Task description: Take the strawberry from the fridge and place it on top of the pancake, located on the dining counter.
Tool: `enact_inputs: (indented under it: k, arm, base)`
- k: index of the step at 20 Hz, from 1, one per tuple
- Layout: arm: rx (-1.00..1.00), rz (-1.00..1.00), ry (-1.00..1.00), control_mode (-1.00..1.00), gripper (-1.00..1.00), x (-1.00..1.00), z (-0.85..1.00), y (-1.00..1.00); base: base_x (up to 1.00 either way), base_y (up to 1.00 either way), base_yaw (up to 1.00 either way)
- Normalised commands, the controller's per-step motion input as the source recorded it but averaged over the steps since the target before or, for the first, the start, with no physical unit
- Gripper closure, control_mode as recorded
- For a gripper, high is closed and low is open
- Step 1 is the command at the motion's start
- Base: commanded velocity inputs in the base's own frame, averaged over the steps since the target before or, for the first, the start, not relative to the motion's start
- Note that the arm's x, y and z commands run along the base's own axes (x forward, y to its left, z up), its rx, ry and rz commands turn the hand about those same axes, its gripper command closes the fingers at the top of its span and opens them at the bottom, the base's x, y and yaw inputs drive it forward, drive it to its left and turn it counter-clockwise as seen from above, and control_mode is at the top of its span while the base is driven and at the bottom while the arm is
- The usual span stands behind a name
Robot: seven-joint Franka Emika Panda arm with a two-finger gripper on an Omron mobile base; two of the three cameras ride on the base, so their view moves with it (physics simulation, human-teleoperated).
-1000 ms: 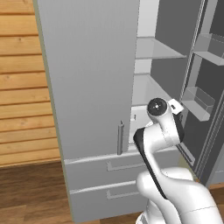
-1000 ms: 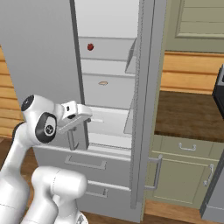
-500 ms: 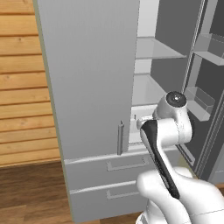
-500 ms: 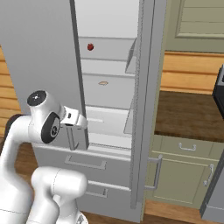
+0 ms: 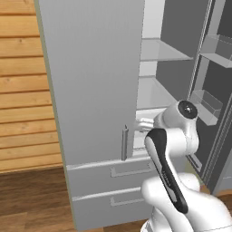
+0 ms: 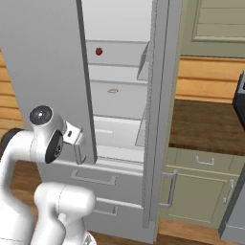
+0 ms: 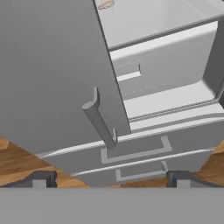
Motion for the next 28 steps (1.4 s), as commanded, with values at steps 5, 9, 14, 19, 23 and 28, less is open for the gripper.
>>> enact_inputs:
  k: [5,9,14,19,23,28]
  arm:
    - [0.0,-0.05,-0.02,-1.0,-1.0,0.18,0.0,0.48]
    - [0.0,-0.01,0.04,-1.0,-1.0,0.63,0.0,0.14]
    - [0.0,0.0,0.06,-1.0,-1.0,0.62,-0.08,-0.01]
    - [-0.02,0.01,0.09,-1.0,-1.0,0.49,-0.3,0.0]
    - [-0.02,0.02,0.08,-1.0,-1.0,0.42,-0.49,0.0]
    - [0.0,0.0,0.03,-1.0,-1.0,0.47,-0.35,0.0]
  base:
    - [0.0,0.0,0.0]
    - [0.0,0.0,0.0]
    - [0.0,0.0,0.0]
    - [0.0,0.0,0.0]
    - [0.0,0.0,0.0]
    - [0.0,0.0,0.0]
